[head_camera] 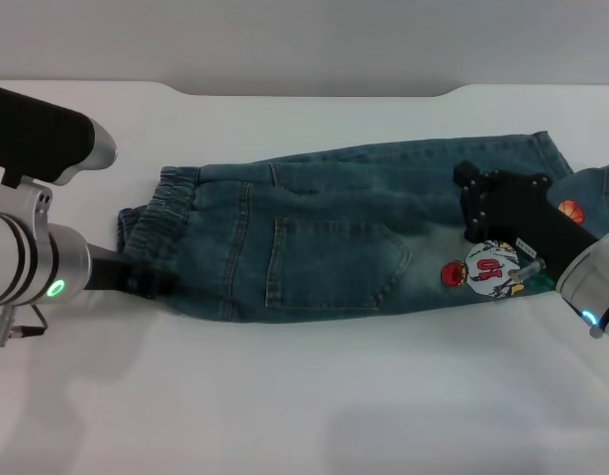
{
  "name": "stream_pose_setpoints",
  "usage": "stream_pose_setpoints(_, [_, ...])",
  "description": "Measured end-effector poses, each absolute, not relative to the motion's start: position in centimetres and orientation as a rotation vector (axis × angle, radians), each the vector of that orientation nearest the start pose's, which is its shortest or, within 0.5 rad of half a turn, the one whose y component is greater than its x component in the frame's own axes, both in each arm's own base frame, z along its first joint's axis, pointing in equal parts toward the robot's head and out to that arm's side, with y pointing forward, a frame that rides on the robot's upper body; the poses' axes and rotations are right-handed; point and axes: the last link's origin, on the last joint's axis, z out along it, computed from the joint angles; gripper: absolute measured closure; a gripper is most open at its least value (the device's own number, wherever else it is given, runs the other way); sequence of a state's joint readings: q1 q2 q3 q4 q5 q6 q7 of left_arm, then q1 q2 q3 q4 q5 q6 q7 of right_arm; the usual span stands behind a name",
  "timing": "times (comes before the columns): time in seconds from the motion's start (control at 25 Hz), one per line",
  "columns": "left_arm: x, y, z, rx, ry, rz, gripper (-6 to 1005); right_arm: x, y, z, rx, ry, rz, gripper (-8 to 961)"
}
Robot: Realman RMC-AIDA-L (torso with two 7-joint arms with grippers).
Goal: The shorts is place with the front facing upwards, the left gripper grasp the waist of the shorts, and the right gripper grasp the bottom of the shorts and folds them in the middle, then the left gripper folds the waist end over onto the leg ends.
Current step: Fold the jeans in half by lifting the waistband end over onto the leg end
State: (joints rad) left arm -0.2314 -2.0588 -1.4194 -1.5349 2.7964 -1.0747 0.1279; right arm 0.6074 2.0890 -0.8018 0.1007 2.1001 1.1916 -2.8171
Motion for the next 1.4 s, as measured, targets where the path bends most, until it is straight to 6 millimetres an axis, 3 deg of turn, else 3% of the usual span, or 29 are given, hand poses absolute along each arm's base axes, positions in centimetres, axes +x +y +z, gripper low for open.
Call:
stream_pose_setpoints(0.24, [-23.0, 32.8, -1.4, -2.136, -1.054, 0.245, 304, 28.9, 33.5, -6.6, -2.054, 0.487, 0.729, 953])
stream_pose_setpoints(0.48, [-23.1, 32.8, -1.4, -2.136, -1.054, 0.244, 500, 28.9, 33.6, -6.5, -2.052, 0.493, 0.734, 953])
stream_pose_setpoints(0.8, [-22.7, 32.8, -1.0, -2.131, -1.043, 0.220, 917, 29.0, 33.6, -6.5, -2.051, 0.497, 0.732, 953])
stream_pose_setpoints(1.4, [-16.9, 31.9, 2.7, -2.125, -0.886, -0.024, 954, 29.1, 33.7, -6.6, -2.049, 0.508, 0.716, 952])
